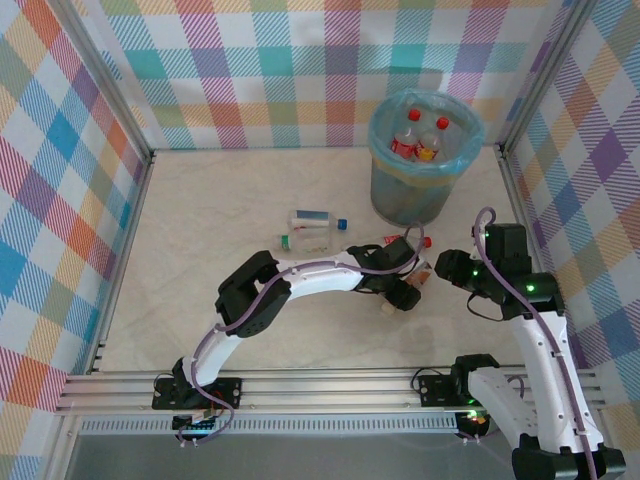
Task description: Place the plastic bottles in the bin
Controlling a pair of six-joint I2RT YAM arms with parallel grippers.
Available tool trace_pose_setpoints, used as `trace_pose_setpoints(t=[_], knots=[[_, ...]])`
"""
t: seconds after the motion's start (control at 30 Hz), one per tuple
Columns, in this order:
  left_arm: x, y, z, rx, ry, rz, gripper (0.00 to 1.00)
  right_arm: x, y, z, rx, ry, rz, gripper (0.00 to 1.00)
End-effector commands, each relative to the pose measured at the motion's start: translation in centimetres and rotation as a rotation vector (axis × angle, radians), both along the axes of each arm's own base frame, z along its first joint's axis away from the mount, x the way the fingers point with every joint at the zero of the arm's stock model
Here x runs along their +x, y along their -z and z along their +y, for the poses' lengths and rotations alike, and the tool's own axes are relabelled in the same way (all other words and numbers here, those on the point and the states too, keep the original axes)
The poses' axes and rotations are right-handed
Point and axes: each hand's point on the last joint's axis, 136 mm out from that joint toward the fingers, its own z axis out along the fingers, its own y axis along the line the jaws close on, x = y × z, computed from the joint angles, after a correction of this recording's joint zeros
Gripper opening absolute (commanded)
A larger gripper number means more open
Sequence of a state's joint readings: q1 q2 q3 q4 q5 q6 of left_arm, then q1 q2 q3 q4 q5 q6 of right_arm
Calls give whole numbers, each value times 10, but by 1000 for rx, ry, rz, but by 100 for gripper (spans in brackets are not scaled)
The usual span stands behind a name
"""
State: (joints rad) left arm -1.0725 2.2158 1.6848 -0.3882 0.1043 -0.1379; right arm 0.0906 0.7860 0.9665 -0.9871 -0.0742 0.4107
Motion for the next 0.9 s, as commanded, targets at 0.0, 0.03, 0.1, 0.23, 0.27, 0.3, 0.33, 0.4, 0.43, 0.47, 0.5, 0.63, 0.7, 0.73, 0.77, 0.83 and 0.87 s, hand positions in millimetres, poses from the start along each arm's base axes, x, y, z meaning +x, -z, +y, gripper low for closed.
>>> trace_pose_setpoints(t=[0.0, 0.03, 0.1, 0.23, 0.27, 0.3, 0.33, 0.4, 0.43, 0.47, 0.5, 0.63, 0.7, 0.73, 0.77, 0.83, 0.87], knots=[[-6, 2, -4, 16, 23, 6, 69, 0, -4, 1, 21, 3, -18, 48], [-6, 1, -4, 13, 26, 7, 66, 0, -5, 2, 21, 1, -19, 48], [-6, -1, -4, 12, 31, 5, 62, -1, -5, 2, 20, -1, -21, 47], [-5, -4, -4, 11, 32, -6, 61, -1, -8, 1, 15, -1, -29, 48], [-5, -3, -4, 12, 32, -6, 61, -2, -9, 0, 13, 0, -29, 47], [-5, -3, -4, 13, 33, -6, 61, -2, -10, 0, 12, -1, -31, 48], [-5, -3, -4, 12, 33, -5, 60, -2, -10, 0, 10, 1, -31, 48], [-5, -5, -4, 9, 32, -8, 59, -3, -12, -1, 10, 2, -37, 47], [-5, -5, -4, 9, 33, -9, 59, -3, -12, -1, 11, 4, -37, 48], [-4, -7, -4, 6, 33, -14, 59, -3, -13, 0, 12, 2, -40, 48], [-4, -8, -4, 5, 35, -16, 59, -3, -13, 0, 14, 1, -41, 47], [-3, -3, -4, 17, 31, -16, 66, -2, -12, 1, 18, -1, -35, 48], [-3, 2, -3, 24, 28, -14, 68, -2, -13, 1, 19, -2, -38, 48], [-2, 3, -3, 27, 26, -16, 68, -1, -13, 1, 19, -2, -39, 48], [-2, 5, -3, 31, 25, -16, 68, -2, -12, 1, 17, -2, -37, 48], [-2, 7, -3, 34, 27, -15, 66, -2, -11, 1, 13, -4, -34, 48], [-1, 7, -4, 34, 29, -15, 64, -2, -12, 1, 14, -5, -35, 48]])
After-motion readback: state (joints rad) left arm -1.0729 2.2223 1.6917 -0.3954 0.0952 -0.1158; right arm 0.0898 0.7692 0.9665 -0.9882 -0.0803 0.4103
